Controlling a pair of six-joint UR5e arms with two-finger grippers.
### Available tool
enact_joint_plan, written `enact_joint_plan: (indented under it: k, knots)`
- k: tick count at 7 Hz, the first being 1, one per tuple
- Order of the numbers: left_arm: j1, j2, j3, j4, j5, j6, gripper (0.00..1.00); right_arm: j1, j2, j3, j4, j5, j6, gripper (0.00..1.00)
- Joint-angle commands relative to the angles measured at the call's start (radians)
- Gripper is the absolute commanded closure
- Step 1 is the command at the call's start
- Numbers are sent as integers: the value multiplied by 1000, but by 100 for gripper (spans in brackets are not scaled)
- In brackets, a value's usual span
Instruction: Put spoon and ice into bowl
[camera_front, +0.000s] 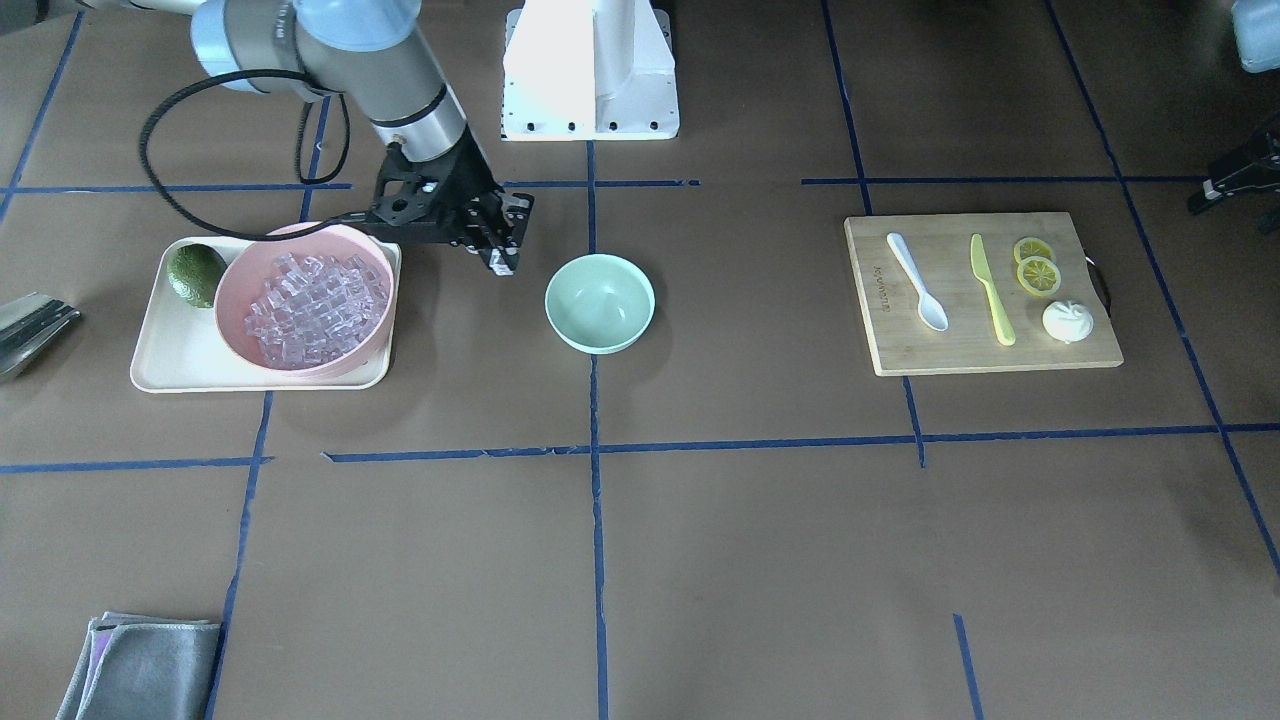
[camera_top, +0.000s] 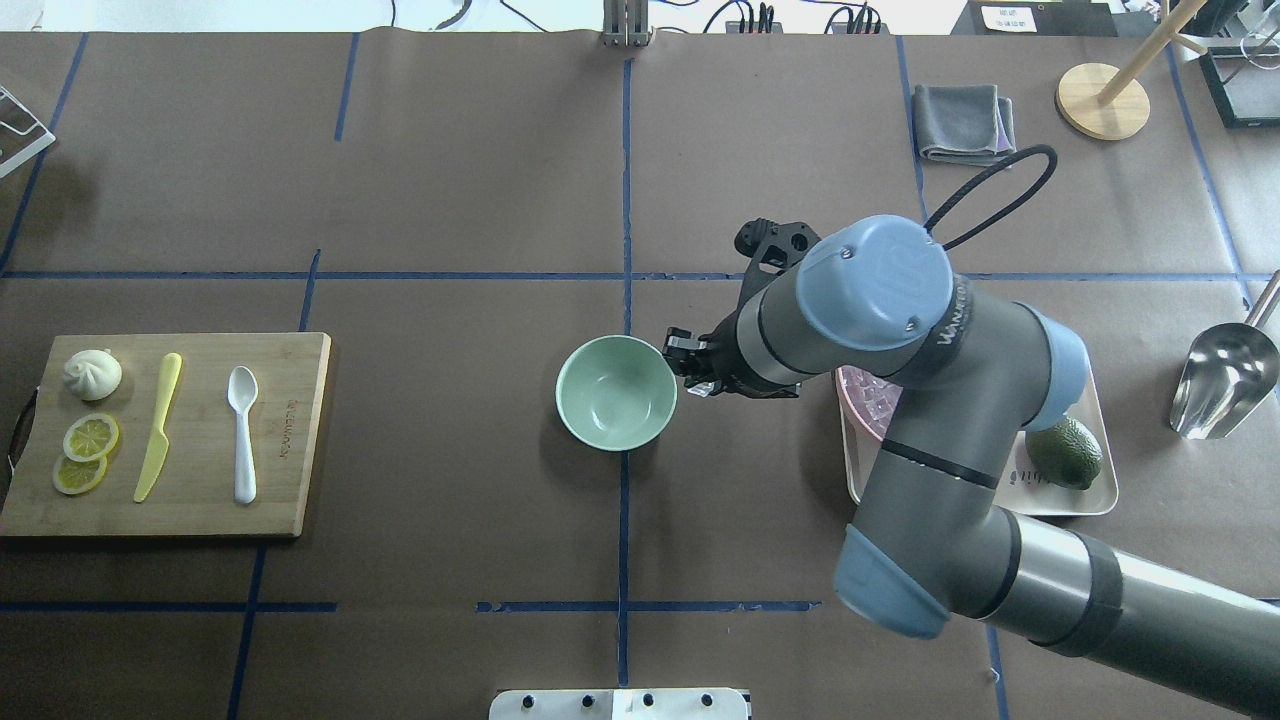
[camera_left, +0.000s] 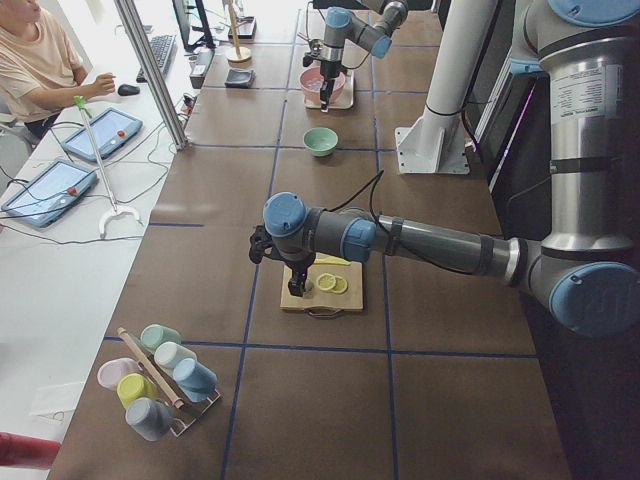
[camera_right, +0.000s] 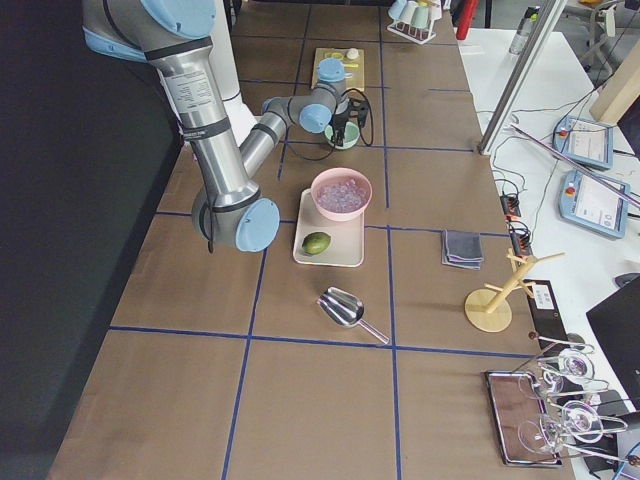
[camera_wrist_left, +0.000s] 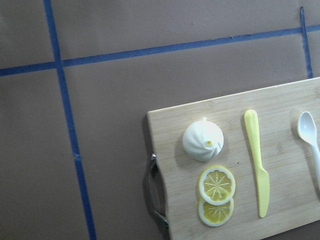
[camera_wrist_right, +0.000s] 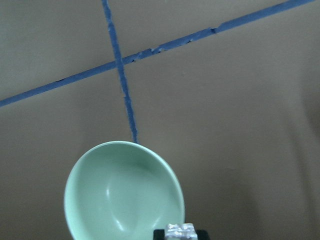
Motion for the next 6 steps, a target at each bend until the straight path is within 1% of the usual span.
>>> enact_joint_plan:
  k: [1,2,3,4,5,6]
  knots:
    - [172,-34,4,-245,12,-467,0,-36,122,-121,10,-49,61,99]
    - [228,-57,3,-296,53,-627,0,-38,151,-161,11,-56,66,99]
    - [338,-92,-3,-306,150,-776,0,-47,155,-178,13,-76,66,96]
    - [435,-141,-2,-306,262,-924,0,-47,155,-180,13,-81,61,64]
    - [512,-156,-2,-306,336,-1028,0,-47,156,-183,11,-81,60,1]
    - [561,-156,3,-306,382,-1090,0,-45,155,-180,13,-79,56,0]
